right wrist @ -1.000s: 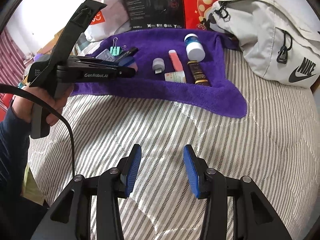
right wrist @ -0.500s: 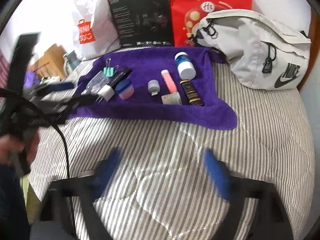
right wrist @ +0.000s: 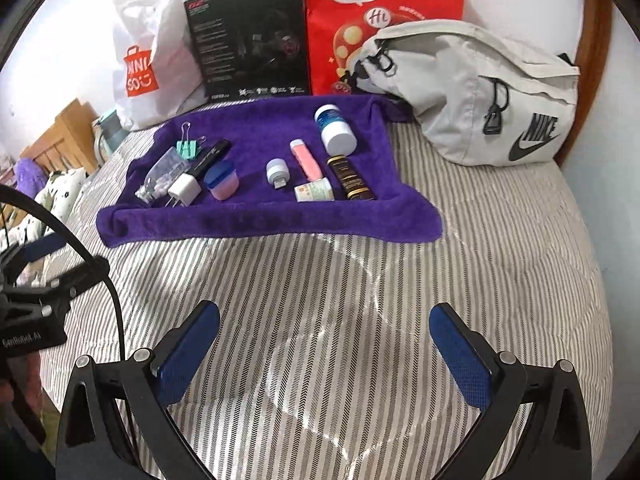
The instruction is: Organize rigid objects
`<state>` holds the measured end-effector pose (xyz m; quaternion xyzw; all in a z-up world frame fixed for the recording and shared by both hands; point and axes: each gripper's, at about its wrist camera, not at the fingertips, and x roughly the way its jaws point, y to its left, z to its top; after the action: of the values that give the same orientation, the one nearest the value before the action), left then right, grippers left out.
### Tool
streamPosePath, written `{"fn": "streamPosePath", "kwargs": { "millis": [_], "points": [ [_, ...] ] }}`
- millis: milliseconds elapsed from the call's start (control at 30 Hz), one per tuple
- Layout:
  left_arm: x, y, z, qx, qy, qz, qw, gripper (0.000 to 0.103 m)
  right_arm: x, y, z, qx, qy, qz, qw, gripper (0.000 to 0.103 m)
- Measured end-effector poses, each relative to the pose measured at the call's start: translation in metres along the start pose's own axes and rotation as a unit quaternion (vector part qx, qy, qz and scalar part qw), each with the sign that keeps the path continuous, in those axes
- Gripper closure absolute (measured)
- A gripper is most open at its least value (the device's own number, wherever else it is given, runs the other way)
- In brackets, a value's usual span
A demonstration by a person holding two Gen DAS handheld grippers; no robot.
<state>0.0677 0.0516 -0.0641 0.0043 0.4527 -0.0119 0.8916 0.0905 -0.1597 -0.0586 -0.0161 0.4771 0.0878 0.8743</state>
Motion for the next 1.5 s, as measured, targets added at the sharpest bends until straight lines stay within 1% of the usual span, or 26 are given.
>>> {"fn": "streamPosePath", "kwargs": {
  "millis": [67, 167, 267, 333, 433, 600, 833, 1000, 1500],
  "points": [
    [-0.004, -0.001, -0.002, 0.002, -0.003, 0.006, 1.0, 0.0, -0.006, 0.002, 0.002, -0.002, -0.008, 0.003, 1.0, 0.0],
    [-0.009, -0.003, -0.002, -0.003, -0.007, 0.015, 0.9999, 0.0, -0.012, 0.008, 0.007, -0.013, -0.016, -0.002, 1.0, 0.0],
    [-0.014, -0.002, -0.001, -0.018, -0.009, 0.021, 0.9996, 0.0, -0.019, 0.014, 0.013, -0.02, -0.029, -0.016, 0.999, 0.0],
    [-0.018, -0.001, -0.001, -0.026, -0.012, 0.02, 0.9994, 0.0, -0.021, 0.017, 0.014, -0.016, -0.034, -0.016, 0.999, 0.0],
    [-0.025, 0.0, -0.009, -0.038, -0.016, 0.021, 0.9989, 0.0, -0.021, 0.018, 0.008, -0.007, -0.029, -0.018, 0.999, 0.0],
    [-0.035, -0.003, -0.019, -0.024, -0.021, 0.039, 0.9987, 0.0, -0.024, 0.021, -0.006, -0.017, -0.023, -0.022, 0.999, 0.0],
    [-0.037, 0.0, -0.029, -0.031, -0.021, 0.032, 0.9988, 0.0, -0.028, 0.015, -0.019, -0.008, -0.02, -0.025, 0.999, 0.0],
    [-0.033, -0.002, -0.03, -0.029, -0.015, 0.028, 0.9991, 0.0, -0.029, 0.012, -0.019, -0.007, -0.019, -0.027, 0.999, 0.0],
    [-0.037, -0.006, -0.03, -0.018, -0.016, 0.022, 0.9995, 0.0, -0.028, 0.013, -0.019, -0.007, -0.012, -0.028, 1.0, 0.0]
  ]
}}
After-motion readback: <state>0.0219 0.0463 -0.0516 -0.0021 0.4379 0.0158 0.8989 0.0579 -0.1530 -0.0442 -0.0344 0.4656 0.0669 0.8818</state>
